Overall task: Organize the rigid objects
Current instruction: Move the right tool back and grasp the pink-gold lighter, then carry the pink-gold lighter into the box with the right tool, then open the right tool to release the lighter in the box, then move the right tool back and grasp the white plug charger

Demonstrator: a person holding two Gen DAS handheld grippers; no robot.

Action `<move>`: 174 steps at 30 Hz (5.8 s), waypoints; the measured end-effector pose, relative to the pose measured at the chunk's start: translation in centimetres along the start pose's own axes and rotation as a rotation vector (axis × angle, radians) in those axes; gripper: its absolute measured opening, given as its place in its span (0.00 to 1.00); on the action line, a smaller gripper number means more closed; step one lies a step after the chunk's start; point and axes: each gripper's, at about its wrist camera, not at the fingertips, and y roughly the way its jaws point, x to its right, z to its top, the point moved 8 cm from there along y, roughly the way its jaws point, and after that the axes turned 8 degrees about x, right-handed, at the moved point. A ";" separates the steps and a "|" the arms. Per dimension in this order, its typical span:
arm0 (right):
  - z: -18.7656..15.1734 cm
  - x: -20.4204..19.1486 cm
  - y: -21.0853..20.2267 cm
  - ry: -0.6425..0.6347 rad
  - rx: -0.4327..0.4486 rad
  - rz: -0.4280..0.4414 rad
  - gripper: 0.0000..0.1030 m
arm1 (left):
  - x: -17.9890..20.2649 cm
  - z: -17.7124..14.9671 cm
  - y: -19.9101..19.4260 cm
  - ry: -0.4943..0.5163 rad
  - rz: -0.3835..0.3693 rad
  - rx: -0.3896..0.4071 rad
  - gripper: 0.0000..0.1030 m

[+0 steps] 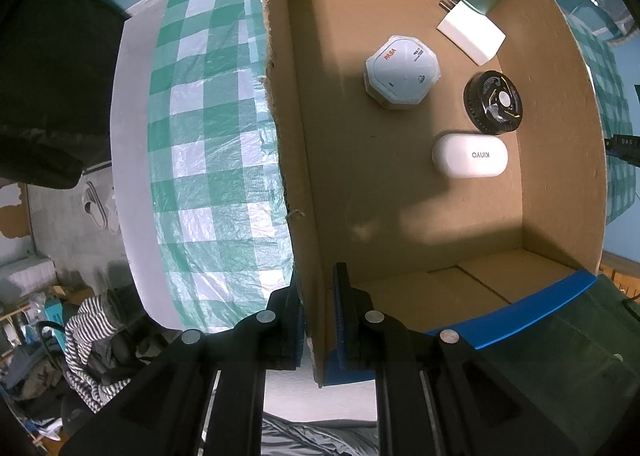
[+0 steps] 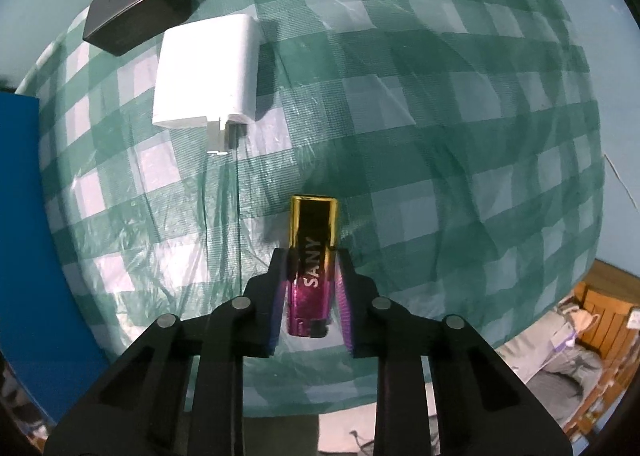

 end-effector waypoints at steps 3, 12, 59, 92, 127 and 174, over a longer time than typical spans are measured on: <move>-0.2 0.2 -0.1 -0.006 -0.002 0.006 0.22 | -0.1 0.0 0.0 -0.001 -0.002 0.000 0.11; -1.7 -0.8 -0.6 -0.050 0.012 0.048 0.21 | -0.1 -0.1 0.1 0.004 -0.001 -0.003 0.11; 0.5 -21.7 -14.1 -0.681 0.163 0.227 0.21 | -0.3 -0.1 -0.1 0.000 -0.002 0.011 0.11; -2.3 -32.7 -6.5 -1.112 0.048 0.184 0.21 | -1.0 -1.0 0.0 -0.052 0.004 0.019 0.11; 0.5 -26.4 -13.3 -0.899 0.163 0.251 0.45 | -0.9 -0.3 -0.2 -0.077 0.002 0.017 0.11; 8.5 -5.0 -0.6 -0.135 0.009 0.088 0.57 | -0.7 -0.2 -0.3 -0.098 0.025 0.009 0.11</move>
